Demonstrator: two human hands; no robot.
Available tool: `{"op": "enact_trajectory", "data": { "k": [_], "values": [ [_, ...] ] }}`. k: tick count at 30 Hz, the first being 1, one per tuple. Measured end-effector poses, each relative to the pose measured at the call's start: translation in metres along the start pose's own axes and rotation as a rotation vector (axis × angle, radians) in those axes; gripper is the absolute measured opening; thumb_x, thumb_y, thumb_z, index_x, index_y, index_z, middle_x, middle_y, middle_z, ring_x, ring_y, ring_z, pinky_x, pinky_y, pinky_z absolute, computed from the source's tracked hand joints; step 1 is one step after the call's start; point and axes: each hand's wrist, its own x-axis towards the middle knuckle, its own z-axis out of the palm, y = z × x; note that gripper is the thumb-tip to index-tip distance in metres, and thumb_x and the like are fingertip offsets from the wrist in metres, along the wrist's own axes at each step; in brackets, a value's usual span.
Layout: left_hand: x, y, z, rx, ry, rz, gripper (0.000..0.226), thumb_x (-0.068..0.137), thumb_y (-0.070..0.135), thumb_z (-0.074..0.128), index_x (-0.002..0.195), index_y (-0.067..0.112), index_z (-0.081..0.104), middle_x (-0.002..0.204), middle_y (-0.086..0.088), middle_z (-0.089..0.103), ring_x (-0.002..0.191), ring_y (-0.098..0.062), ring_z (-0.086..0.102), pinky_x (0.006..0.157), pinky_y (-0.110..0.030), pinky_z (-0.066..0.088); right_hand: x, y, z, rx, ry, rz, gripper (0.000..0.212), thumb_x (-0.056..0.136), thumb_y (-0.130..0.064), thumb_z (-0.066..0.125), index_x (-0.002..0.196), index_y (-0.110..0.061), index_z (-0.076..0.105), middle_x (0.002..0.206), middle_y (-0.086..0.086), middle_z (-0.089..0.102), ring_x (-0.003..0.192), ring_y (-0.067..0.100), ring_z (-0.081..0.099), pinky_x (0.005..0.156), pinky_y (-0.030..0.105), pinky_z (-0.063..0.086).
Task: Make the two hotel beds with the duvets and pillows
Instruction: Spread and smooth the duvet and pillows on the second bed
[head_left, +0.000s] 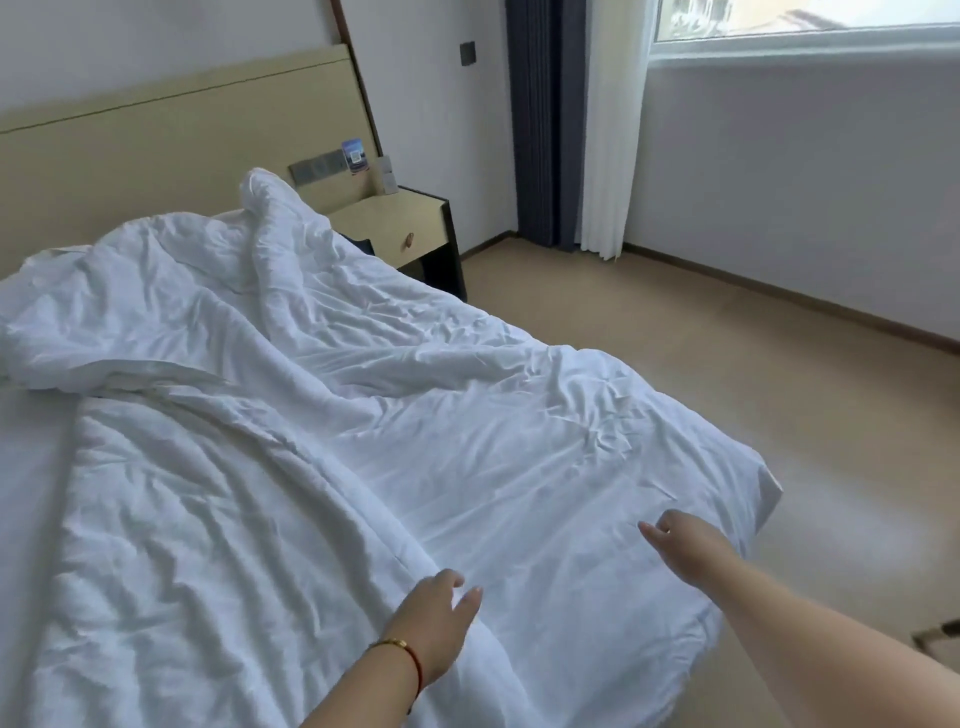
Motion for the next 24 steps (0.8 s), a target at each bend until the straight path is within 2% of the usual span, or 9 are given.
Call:
{"op": "enact_trajectory", "data": {
  "k": [3,6,10,15,17,19,20,22,24],
  "values": [
    [0.079,0.070,0.021,0.043,-0.042,-0.010,0.056,0.099,0.050,0.035,0.148,0.023,0.031,0.153,0.001,0.028,0.136,-0.016,0.036,0.110,-0.032,0.035,0.081,0.031,-0.040,0.006,0.007,0.049,0.034,0.096,-0.044,0.042,0.078,-0.016,0.047,0.076,-0.001,0.054,0.072,0.018,0.050,0.060,0.030,0.033],
    [0.149,0.131,0.041,0.105,-0.090,-0.004,0.062,0.100,0.051,0.033,0.153,0.022,0.020,0.160,0.000,0.013,0.146,-0.018,0.016,0.117,-0.037,0.024,0.160,0.060,-0.072,0.041,0.021,0.118,0.037,0.095,-0.042,0.045,0.067,-0.019,0.039,0.067,-0.004,0.045,0.074,0.021,0.048,0.060,0.030,0.033],
    [0.225,0.187,0.068,0.189,-0.155,0.013,0.065,0.099,0.056,0.029,0.155,0.030,0.008,0.162,0.003,-0.006,0.149,-0.018,-0.007,0.121,-0.039,0.013,0.248,0.087,-0.094,0.163,0.010,0.216,0.034,0.090,-0.046,0.052,0.072,-0.020,0.040,0.074,-0.003,0.045,0.070,0.020,0.046,0.060,0.030,0.034],
    [0.286,0.219,0.114,0.291,-0.332,0.018,0.065,0.095,0.065,0.024,0.150,0.048,-0.007,0.160,0.005,-0.022,0.147,-0.022,-0.020,0.118,-0.053,0.003,0.318,0.101,-0.090,0.296,-0.110,0.267,0.040,0.088,-0.051,0.050,0.067,-0.021,0.037,0.073,0.000,0.045,0.064,0.020,0.043,0.059,0.030,0.033],
    [0.300,0.218,0.131,0.352,-0.380,-0.005,0.069,0.092,0.069,0.023,0.148,0.049,-0.012,0.157,0.005,-0.029,0.145,-0.024,-0.026,0.115,-0.058,0.000,0.338,0.101,-0.086,0.355,-0.224,0.303,0.044,0.090,-0.056,0.050,0.089,-0.013,0.055,0.094,0.006,0.054,0.087,0.026,0.056,0.075,0.032,0.042],
    [0.310,0.213,0.140,0.394,-0.390,-0.020,0.071,0.091,0.071,0.022,0.147,0.049,-0.015,0.156,0.004,-0.033,0.143,-0.025,-0.030,0.115,-0.060,-0.003,0.349,0.095,-0.079,0.564,-0.362,0.420,0.068,0.080,-0.067,0.057,0.119,-0.012,0.059,0.118,0.006,0.058,0.110,0.027,0.058,0.091,0.035,0.045],
    [0.314,0.210,0.142,0.399,-0.388,-0.018,0.070,0.091,0.071,0.022,0.147,0.050,-0.015,0.156,0.005,-0.033,0.143,-0.025,-0.032,0.115,-0.059,-0.004,0.349,0.088,-0.079,0.633,-0.421,0.444,0.073,0.075,-0.070,0.061,0.122,-0.015,0.059,0.122,0.003,0.058,0.112,0.026,0.059,0.094,0.036,0.045],
    [0.315,0.206,0.141,0.388,-0.389,-0.005,0.067,0.093,0.069,0.022,0.147,0.050,-0.013,0.156,0.005,-0.032,0.142,-0.024,-0.033,0.115,-0.059,-0.006,0.353,0.077,-0.078,0.709,-0.462,0.381,0.064,0.069,-0.064,0.071,0.112,-0.016,0.064,0.113,0.002,0.064,0.100,0.024,0.065,0.088,0.036,0.051],
    [0.314,0.205,0.138,0.349,-0.388,-0.002,0.063,0.094,0.066,0.021,0.147,0.051,-0.010,0.157,0.006,-0.029,0.142,-0.023,-0.032,0.115,-0.058,-0.007,0.355,0.064,-0.081,0.712,-0.380,0.256,0.041,0.072,-0.043,0.079,0.093,-0.011,0.066,0.096,0.007,0.067,0.082,0.023,0.066,0.076,0.035,0.053]
  ]
}}
